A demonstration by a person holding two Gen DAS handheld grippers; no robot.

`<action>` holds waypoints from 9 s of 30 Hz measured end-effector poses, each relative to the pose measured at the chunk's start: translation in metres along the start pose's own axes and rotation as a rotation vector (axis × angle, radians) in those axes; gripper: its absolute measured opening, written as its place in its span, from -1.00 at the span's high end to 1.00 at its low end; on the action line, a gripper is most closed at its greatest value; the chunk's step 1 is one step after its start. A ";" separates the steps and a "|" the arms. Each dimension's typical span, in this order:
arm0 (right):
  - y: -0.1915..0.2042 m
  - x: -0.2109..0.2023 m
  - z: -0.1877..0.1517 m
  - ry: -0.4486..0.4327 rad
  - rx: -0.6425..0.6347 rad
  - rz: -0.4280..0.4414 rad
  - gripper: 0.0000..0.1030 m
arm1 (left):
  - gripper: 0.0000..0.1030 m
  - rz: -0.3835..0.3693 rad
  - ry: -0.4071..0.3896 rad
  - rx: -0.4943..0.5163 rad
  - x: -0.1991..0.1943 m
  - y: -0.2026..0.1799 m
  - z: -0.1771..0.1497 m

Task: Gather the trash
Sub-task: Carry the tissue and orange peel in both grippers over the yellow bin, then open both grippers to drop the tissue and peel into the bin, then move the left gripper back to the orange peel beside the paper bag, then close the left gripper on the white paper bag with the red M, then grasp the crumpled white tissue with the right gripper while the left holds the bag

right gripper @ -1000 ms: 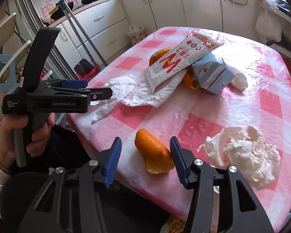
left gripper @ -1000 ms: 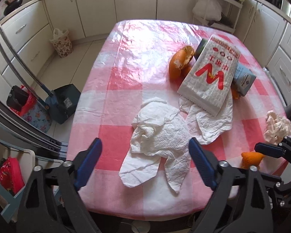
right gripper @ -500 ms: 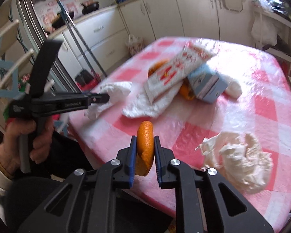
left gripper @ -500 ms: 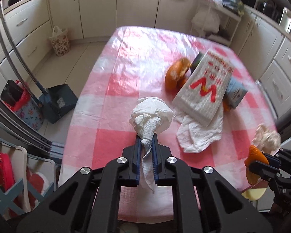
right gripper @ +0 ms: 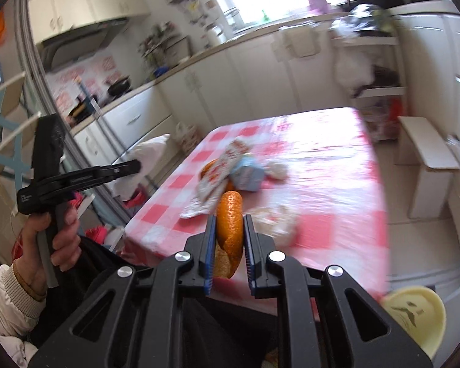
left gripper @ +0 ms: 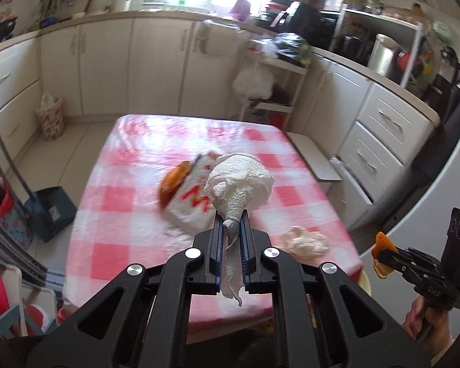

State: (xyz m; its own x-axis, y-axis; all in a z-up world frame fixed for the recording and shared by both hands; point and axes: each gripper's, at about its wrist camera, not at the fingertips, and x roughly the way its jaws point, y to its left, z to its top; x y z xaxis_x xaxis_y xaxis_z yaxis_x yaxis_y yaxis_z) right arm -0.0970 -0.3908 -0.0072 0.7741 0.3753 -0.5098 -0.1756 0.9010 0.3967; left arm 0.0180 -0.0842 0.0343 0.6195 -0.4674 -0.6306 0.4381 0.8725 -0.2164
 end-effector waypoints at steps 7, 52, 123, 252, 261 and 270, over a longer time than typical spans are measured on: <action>-0.053 -0.050 -0.026 -0.049 0.119 -0.113 0.65 | 0.81 -0.093 0.035 0.103 0.007 -0.086 -0.003; -0.205 -0.090 -0.146 -0.043 0.560 -0.442 0.10 | 0.67 -0.290 0.362 0.368 0.149 -0.333 -0.085; 0.088 0.085 0.039 -0.071 0.177 -0.023 -0.57 | -0.87 0.305 0.271 0.031 0.225 0.099 0.035; 0.011 0.092 0.015 0.198 0.207 -0.077 0.92 | 0.99 -0.129 -0.098 -0.099 0.031 0.092 0.040; 0.008 0.069 0.021 0.115 0.255 -0.069 0.92 | 0.99 -0.136 -0.107 -0.098 0.030 0.088 0.038; 0.012 0.061 0.026 0.085 0.242 -0.056 0.92 | 0.99 -0.139 -0.117 -0.104 0.028 0.088 0.040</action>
State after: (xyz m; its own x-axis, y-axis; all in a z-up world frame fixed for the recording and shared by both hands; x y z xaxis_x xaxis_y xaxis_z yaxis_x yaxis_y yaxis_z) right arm -0.0359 -0.3624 -0.0136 0.7232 0.3519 -0.5943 0.0249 0.8466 0.5316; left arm 0.1004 -0.0266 0.0274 0.6316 -0.5925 -0.5001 0.4591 0.8056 -0.3746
